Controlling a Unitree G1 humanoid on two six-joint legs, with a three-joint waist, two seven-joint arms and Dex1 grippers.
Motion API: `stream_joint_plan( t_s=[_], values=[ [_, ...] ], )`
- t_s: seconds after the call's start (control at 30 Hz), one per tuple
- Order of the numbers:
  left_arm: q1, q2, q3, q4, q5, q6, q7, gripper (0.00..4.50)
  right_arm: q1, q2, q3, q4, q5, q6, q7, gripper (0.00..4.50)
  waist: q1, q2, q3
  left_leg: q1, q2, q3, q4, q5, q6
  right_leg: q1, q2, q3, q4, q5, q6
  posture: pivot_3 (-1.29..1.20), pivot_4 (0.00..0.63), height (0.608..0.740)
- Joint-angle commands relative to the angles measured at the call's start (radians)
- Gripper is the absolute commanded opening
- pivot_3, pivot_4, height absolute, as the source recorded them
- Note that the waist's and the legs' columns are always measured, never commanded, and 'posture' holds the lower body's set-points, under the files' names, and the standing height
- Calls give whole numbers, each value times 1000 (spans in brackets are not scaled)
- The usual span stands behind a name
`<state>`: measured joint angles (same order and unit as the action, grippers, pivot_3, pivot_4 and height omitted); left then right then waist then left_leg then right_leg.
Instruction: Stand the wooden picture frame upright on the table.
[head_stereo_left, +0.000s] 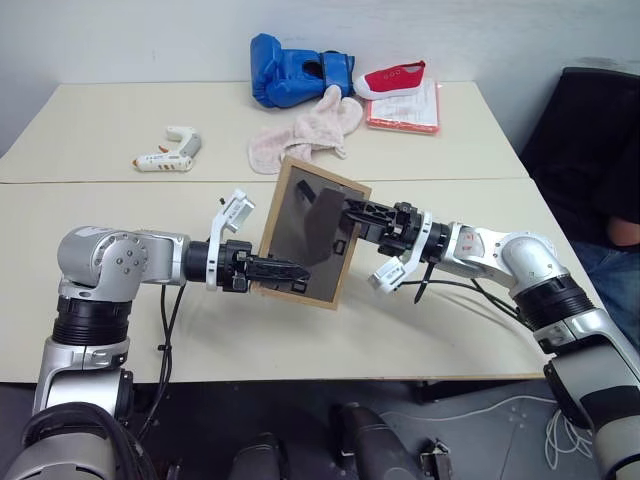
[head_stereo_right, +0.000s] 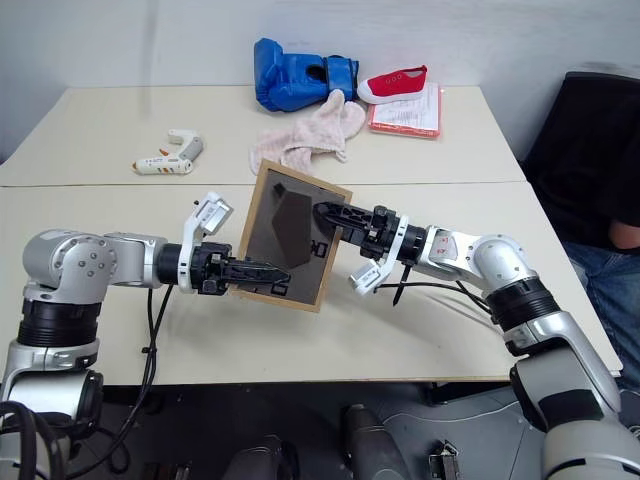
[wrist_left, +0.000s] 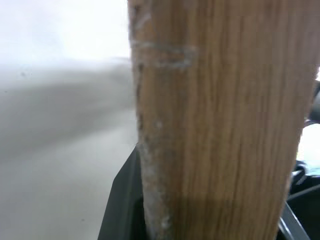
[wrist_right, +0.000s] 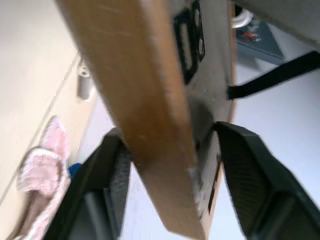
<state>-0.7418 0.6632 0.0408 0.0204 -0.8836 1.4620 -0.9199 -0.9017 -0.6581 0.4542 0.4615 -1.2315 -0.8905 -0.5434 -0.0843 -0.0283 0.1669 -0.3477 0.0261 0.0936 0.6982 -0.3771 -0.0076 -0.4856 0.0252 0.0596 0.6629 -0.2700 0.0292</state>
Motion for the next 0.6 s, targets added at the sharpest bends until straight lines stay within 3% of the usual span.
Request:
stream_joint_plan(
  t_s=[0.03,0.1,0.13,0.33,0.47,0.6],
  values=[
    [-55,21,41,9,-5,-10,6,1074,-59,17,40,26,-20,3,-78,1676,-3,0,0,0,0,0,0,0,0,0,0,0,0,0,0,0,150,740],
    [-56,35,37,15,-5,-11,-3,1074,-78,19,61,48,-24,-1,-98,1570,-4,0,0,1,0,0,-1,0,-1,0,0,0,1,0,0,0,150,740],
    [-56,42,34,15,-4,-13,-8,1325,-85,19,69,56,-26,-1,-106,1536,-6,0,0,2,0,0,-1,0,-1,1,1,0,1,0,0,0,150,740],
    [-36,123,61,-3,-5,-29,-24,3067,-142,12,105,114,-10,-10,-121,1223,-8,0,0,3,0,0,-2,1,-1,2,1,0,0,0,-1,0,150,740],
    [41,245,149,-65,-26,-35,-40,4346,-168,0,121,147,5,-27,-114,1223,-20,0,0,4,0,1,-3,1,-1,2,1,1,0,0,-1,0,150,740],
    [162,331,323,-174,-51,-62,-26,4500,-189,2,114,202,70,-63,-59,1223,-28,-1,0,4,0,0,-3,1,-1,2,1,0,0,-1,-1,0,150,740]
  ],
)
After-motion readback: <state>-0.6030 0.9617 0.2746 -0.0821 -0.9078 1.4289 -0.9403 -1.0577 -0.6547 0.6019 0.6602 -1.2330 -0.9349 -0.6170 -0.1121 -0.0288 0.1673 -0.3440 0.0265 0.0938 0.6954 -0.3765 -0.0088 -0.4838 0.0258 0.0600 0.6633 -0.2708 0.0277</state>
